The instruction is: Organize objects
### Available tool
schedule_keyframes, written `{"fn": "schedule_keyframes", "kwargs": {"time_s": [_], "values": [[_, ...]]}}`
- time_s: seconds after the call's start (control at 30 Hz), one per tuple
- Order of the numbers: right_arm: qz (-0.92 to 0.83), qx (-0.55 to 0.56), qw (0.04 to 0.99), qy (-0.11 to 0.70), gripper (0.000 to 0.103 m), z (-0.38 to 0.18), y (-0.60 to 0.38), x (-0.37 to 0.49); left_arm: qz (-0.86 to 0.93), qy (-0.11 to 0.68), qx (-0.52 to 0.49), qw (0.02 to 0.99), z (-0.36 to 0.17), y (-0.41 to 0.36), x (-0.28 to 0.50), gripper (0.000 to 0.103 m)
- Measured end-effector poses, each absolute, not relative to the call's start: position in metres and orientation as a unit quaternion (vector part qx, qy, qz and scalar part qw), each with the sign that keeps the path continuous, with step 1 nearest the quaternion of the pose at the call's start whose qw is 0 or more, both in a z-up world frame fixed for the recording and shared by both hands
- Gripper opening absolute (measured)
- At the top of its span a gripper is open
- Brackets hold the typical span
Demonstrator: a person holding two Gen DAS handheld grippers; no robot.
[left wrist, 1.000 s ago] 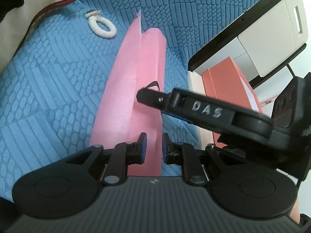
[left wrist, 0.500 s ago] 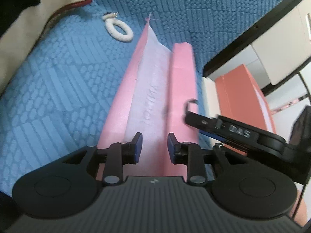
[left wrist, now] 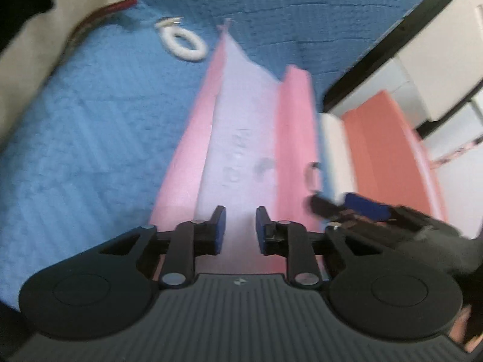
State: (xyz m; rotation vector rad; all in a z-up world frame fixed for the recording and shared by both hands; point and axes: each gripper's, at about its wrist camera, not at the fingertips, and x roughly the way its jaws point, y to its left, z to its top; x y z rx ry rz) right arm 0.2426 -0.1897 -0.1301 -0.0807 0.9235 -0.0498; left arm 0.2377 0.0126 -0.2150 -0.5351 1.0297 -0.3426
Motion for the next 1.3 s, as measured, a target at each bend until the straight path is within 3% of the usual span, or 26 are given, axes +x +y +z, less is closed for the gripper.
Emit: {"fn": "schedule_keyframes", "kwargs": {"time_s": [0.1, 0.3, 0.5, 0.7, 0.73, 0.77, 0.8, 0.9, 0.93, 1.0, 1.03, 1.3], "values": [[-0.035, 0.029, 0.888, 0.457, 0.054, -0.133, -0.206, 0.245, -0.2, 0.48, -0.306, 0.798, -0.22, 0.011, 0.238, 0.02], [-0.082, 0.196, 0.862, 0.461, 0.054, -0.138, -0.256, 0.242, -0.22, 0.493, -0.314, 0.781, -0.231, -0.001, 0.241, 0.02], [-0.045, 0.208, 0.893, 0.396, 0.054, -0.117, -0.248, 0.24, -0.229, 0.498, -0.282, 0.787, -0.234, -0.018, 0.237, 0.02], [-0.033, 0.197, 0.877, 0.437, 0.053, -0.137, -0.237, 0.258, -0.226, 0.501, -0.279, 0.787, -0.236, -0.018, 0.237, 0.02], [-0.041, 0.194, 0.874, 0.444, 0.051, -0.139, -0.237, 0.259, -0.226, 0.501, -0.278, 0.788, -0.236, -0.017, 0.236, 0.02], [-0.049, 0.194, 0.872, 0.448, 0.042, -0.14, -0.237, 0.258, -0.223, 0.501, -0.274, 0.79, -0.236, -0.017, 0.237, 0.02], [-0.051, 0.196, 0.87, 0.45, 0.023, -0.142, -0.239, 0.259, -0.221, 0.5, -0.269, 0.793, -0.235, -0.016, 0.237, 0.02], [-0.054, 0.244, 0.858, 0.448, 0.01, -0.143, -0.25, 0.252, -0.203, 0.489, -0.261, 0.807, -0.23, -0.015, 0.235, 0.024], [-0.053, 0.263, 0.853, 0.447, 0.008, -0.144, -0.255, 0.251, -0.2, 0.485, -0.258, 0.811, -0.228, -0.014, 0.235, 0.027], [-0.051, 0.291, 0.845, 0.445, 0.007, -0.145, -0.263, 0.249, -0.187, 0.478, -0.246, 0.822, -0.225, -0.014, 0.235, 0.046], [-0.048, 0.297, 0.844, 0.444, 0.007, -0.144, -0.264, 0.248, -0.182, 0.476, -0.24, 0.826, -0.224, -0.014, 0.234, 0.049], [-0.002, 0.324, 0.836, 0.443, 0.007, -0.146, -0.255, 0.251, -0.107, 0.458, -0.182, 0.863, -0.215, -0.005, 0.234, 0.049]]}}
